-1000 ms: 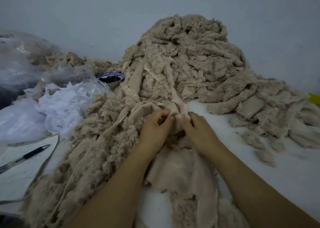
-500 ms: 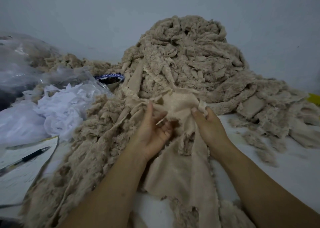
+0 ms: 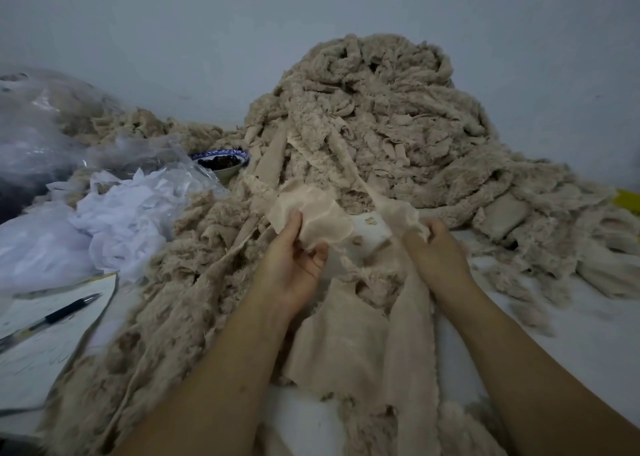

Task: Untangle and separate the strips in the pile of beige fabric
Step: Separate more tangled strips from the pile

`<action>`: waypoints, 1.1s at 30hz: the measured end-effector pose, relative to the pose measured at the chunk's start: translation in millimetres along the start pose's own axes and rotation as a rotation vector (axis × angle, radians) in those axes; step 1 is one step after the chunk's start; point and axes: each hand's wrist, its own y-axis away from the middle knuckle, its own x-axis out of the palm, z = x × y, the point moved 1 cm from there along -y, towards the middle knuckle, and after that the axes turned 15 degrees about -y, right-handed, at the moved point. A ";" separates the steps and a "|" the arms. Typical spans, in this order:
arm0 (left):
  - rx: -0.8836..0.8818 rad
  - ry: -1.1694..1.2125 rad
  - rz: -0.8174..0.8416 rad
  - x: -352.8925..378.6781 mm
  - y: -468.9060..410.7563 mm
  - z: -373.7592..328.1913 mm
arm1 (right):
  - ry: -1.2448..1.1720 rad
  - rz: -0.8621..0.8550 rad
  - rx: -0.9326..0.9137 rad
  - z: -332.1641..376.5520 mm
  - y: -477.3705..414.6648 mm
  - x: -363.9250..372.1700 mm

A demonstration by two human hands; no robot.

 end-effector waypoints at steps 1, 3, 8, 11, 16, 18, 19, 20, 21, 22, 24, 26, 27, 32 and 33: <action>0.002 -0.014 0.021 2.0 1.0 1.4 | -0.013 -0.009 -0.021 1.9 2.1 0.2; 0.006 -0.032 0.055 4.8 2.1 3.1 | -0.041 -0.022 -0.187 11.0 11.3 4.3; 0.000 -0.008 0.123 3.1 0.7 3.1 | -0.073 0.317 -0.321 25.4 34.4 23.9; 0.002 0.002 0.174 5.9 2.5 3.1 | 0.039 0.560 -0.141 10.6 39.0 36.9; 0.073 -0.012 0.087 6.1 2.5 -0.5 | 0.254 0.354 -0.227 2.2 16.6 25.1; 0.052 -0.008 0.086 3.3 2.7 -4.2 | 0.290 0.183 -0.201 1.8 4.1 8.1; 0.033 -0.024 0.107 2.5 3.6 -5.0 | 0.273 0.128 -0.170 0.6 -0.3 0.9; 0.010 -0.067 0.137 2.9 4.5 -4.2 | 0.223 0.108 -0.143 -0.1 -1.9 -3.4; -0.017 -0.131 0.174 4.9 5.2 -1.3 | 0.161 0.111 -0.122 0.8 -0.8 -3.8; -0.036 -0.221 0.207 7.4 5.9 3.8 | 0.103 0.124 -0.116 3.3 2.7 -1.1; -0.019 -0.463 0.219 12.5 8.6 15.2 | 0.027 0.136 -0.149 9.0 9.3 9.5; 0.019 -0.687 0.226 15.4 12.4 24.0 | -0.025 0.207 -0.132 12.3 14.2 19.6; 0.020 -0.760 0.256 15.4 14.1 26.5 | -0.031 0.271 -0.100 11.3 16.9 23.5; 0.038 -0.930 0.350 13.6 17.4 27.8 | -0.052 0.338 -0.144 5.5 23.1 26.7; 0.037 -0.938 0.344 14.5 17.3 28.3 | -0.093 0.301 -0.158 8.4 23.2 25.9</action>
